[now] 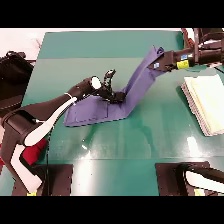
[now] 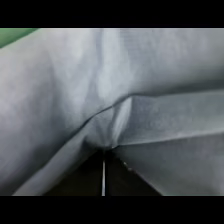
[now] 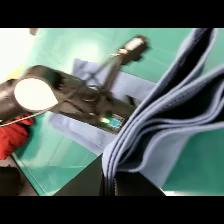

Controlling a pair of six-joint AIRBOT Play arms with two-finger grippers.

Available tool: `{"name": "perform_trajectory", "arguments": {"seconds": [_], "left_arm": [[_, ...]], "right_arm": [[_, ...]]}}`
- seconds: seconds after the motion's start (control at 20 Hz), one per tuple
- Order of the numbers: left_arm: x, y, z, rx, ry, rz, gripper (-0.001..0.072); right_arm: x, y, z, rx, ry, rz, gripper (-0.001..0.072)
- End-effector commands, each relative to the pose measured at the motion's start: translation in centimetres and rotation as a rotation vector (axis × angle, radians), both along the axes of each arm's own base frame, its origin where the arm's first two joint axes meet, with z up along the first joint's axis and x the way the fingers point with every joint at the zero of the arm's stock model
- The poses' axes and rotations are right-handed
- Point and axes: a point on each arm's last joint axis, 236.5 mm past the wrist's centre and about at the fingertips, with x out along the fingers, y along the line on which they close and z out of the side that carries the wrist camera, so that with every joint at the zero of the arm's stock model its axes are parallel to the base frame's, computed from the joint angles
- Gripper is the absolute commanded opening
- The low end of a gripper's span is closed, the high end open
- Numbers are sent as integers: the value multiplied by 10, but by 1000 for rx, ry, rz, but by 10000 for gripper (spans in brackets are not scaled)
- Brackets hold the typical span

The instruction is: Fold the shirts.

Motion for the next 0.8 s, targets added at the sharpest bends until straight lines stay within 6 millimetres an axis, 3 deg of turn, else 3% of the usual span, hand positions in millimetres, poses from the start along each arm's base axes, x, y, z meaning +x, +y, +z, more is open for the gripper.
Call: {"name": "perform_trajectory", "arguments": {"seconds": [0.0,0.1,0.25,0.4,0.55,0.6,0.65,0.7,0.75], "left_arm": [[5,11,7,14,11,-14,23],[25,35,32,39,-37,-8,22],[69,96,109,61,-211,77,23],[91,178,202,100,-397,199,23],[87,251,276,159,-556,321,24],[82,267,291,180,-588,345,23],[76,281,304,201,-614,365,24],[70,289,312,212,-627,376,24],[67,294,316,227,-635,382,24]], "right_arm": [[-7,32,13,22,-41,42,17],[-12,50,16,30,-58,71,17],[-26,94,13,49,-72,143,17],[-47,169,2,120,-87,259,18],[-68,252,-28,179,-75,355,21],[-76,278,-42,173,-59,401,102],[-83,299,-52,171,-53,441,300],[-90,316,-58,170,-46,482,392],[-95,325,-61,166,-44,518,391]]}}
